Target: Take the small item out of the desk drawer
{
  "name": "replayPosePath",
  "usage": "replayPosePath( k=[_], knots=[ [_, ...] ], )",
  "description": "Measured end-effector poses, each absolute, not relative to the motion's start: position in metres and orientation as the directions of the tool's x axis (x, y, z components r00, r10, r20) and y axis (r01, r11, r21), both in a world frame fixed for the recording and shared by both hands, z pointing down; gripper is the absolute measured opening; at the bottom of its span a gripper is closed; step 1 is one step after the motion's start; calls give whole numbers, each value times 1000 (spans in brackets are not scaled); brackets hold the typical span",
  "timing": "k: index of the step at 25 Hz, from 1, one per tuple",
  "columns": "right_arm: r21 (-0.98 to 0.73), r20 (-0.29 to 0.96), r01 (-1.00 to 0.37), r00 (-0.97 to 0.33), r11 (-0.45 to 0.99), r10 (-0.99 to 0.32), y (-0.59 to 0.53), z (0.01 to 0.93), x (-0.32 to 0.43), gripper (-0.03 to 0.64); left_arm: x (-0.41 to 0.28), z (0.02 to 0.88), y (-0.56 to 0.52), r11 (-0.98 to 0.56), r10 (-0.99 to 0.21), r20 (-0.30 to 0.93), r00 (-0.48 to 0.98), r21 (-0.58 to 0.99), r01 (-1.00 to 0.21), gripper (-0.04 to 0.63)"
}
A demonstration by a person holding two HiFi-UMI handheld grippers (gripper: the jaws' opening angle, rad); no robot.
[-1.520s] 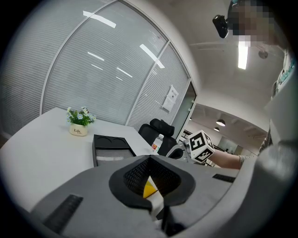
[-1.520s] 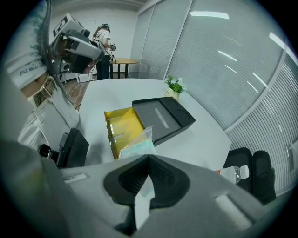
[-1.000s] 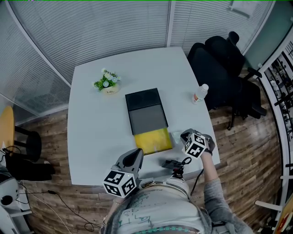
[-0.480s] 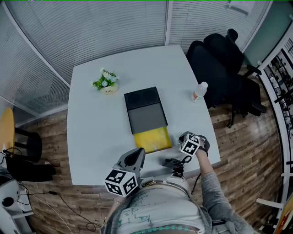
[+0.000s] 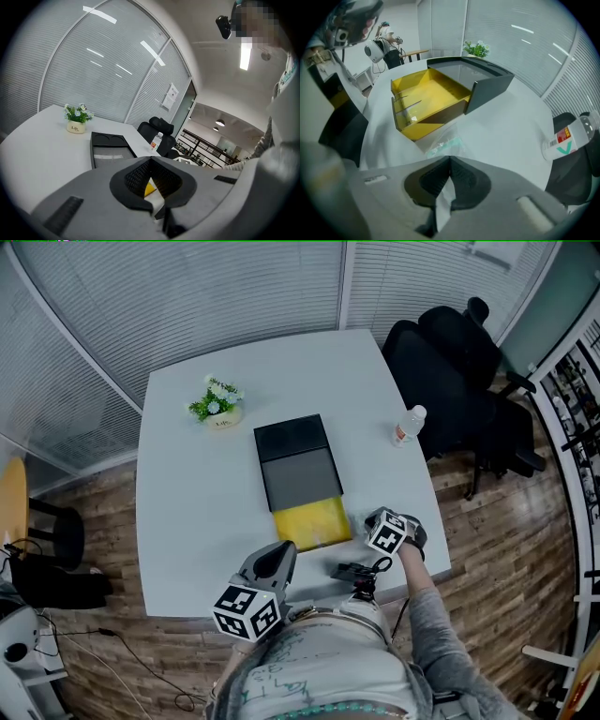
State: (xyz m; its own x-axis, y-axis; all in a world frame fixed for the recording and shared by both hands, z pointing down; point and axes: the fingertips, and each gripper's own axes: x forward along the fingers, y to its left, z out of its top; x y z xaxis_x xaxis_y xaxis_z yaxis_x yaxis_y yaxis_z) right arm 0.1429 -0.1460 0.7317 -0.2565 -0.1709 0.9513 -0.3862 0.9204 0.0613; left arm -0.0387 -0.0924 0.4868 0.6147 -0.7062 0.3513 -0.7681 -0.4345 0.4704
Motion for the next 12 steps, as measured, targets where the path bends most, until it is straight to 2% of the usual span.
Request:
replayPosePath(
  k=[12],
  knots=[
    [50, 963, -375, -228, 926, -144, -149, 740, 142, -2, -37, 487, -92, -435, -705, 349, 617, 475, -765, -3]
  ],
)
